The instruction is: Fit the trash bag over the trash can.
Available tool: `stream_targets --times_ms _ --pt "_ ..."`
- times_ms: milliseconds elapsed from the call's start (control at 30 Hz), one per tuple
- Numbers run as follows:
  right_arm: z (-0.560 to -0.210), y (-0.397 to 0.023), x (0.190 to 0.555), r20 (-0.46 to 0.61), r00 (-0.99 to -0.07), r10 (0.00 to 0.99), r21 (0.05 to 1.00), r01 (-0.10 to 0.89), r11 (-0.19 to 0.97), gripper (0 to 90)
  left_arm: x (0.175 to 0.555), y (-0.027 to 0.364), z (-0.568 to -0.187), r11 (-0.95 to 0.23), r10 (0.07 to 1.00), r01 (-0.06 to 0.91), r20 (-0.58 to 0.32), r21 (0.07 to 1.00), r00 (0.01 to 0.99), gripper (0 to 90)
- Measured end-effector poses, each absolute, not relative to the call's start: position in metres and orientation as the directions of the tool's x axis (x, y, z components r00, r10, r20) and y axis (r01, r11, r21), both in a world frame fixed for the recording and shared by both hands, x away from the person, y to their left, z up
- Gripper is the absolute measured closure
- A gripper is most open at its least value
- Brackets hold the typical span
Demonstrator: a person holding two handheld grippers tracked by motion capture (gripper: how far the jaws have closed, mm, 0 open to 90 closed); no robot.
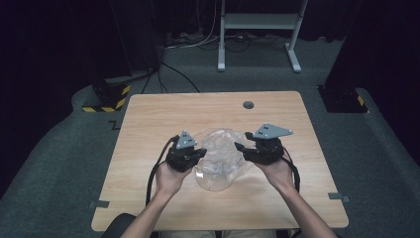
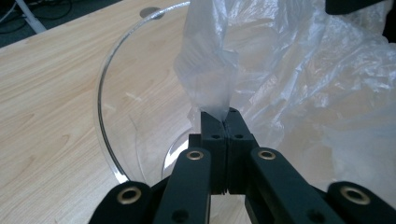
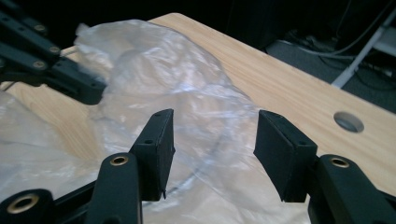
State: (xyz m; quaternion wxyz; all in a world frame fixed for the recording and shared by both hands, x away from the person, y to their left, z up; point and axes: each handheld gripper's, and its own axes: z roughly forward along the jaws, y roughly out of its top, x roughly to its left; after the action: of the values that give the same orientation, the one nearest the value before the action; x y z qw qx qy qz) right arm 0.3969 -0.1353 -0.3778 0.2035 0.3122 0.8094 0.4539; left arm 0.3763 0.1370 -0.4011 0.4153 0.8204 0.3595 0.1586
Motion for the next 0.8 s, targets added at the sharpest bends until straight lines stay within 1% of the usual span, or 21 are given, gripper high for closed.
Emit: stream_targets --times_ms 67,100,167,267,400,467,533,667,800 --pt "-0.38 -0.138 0.4 -0.009 -0.719 0.695 0.857 0.352 0.375 48.6 0.376 0.136 -0.402 -0.403 0.718 0.459 -0.038 0.792 0.695 89.0" --pt "-0.381 -0.138 0.402 0.011 -0.72 0.694 0.855 0.366 0.367 51.4 0.376 0.136 -0.402 -0.406 0.716 0.458 -0.036 0.791 0.697 89.0" --pt "-0.384 -0.139 0.404 0.033 -0.728 0.685 0.852 0.379 0.361 60.1 0.376 0.134 -0.403 -0.405 0.712 0.459 -0.043 0.79 0.701 89.0" --pt "-0.386 -0.136 0.404 0.032 -0.742 0.67 0.848 0.375 0.375 74.8 0.376 0.134 -0.402 -0.402 0.709 0.459 -0.048 0.792 0.704 89.0" --pt "-0.383 -0.134 0.402 -0.002 -0.74 0.673 0.854 0.349 0.386 86.3 0.376 0.135 -0.402 -0.397 0.701 0.452 -0.054 0.799 0.711 87.4" --pt "-0.381 -0.133 0.4 -0.022 -0.738 0.674 0.861 0.328 0.387 88.3 0.375 0.136 -0.401 -0.381 0.701 0.45 -0.065 0.808 0.71 83.6" --pt "-0.378 -0.131 0.397 -0.061 -0.738 0.672 0.868 0.294 0.401 89.1 0.374 0.137 -0.399 -0.356 0.708 0.45 -0.077 0.819 0.701 76.3" --pt "-0.372 -0.124 0.392 -0.111 -0.751 0.651 0.869 0.244 0.429 89.3 0.373 0.144 -0.395 -0.298 0.73 0.442 -0.096 0.846 0.677 55.7" --pt "-0.372 -0.114 0.389 -0.147 -0.777 0.612 0.846 0.222 0.486 89.3 0.369 0.154 -0.389 -0.242 0.759 0.417 -0.097 0.876 0.644 44.0"
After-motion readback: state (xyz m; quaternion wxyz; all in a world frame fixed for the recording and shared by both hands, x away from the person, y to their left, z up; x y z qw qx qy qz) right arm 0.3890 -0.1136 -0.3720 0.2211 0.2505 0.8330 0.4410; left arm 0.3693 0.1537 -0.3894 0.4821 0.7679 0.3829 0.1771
